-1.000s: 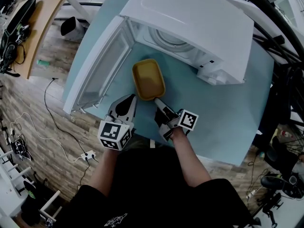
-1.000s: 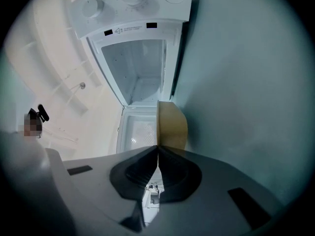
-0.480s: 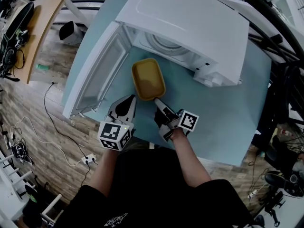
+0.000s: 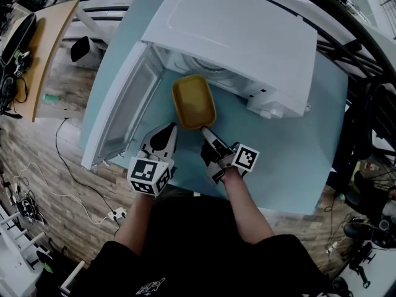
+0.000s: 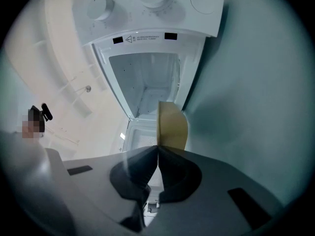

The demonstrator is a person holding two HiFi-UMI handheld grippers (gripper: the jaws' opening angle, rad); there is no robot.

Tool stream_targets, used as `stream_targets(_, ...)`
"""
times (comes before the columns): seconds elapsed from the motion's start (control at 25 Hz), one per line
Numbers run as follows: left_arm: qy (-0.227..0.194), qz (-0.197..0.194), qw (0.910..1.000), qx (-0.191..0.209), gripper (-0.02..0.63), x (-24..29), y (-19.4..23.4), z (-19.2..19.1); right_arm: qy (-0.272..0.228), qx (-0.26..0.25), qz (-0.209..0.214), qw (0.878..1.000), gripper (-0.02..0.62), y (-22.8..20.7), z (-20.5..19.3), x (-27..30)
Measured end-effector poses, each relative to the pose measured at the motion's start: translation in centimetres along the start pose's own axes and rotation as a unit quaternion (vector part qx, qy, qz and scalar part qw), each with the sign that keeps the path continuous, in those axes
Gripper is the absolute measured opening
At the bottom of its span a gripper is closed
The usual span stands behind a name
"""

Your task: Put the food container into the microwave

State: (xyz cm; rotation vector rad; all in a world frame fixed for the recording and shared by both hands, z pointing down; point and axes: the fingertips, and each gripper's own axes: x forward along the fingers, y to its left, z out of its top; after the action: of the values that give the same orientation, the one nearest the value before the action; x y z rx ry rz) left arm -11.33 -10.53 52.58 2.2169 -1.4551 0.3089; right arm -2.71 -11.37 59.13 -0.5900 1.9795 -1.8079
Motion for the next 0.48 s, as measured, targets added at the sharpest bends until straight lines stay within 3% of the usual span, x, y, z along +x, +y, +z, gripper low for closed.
stream_targets(0.48,0.000,-0.028,0.9996,0.007,0.008,2.5,0.3,1.9,-0.040,-0.007,0.013,0.999,0.014,1.2,3.1,1.9)
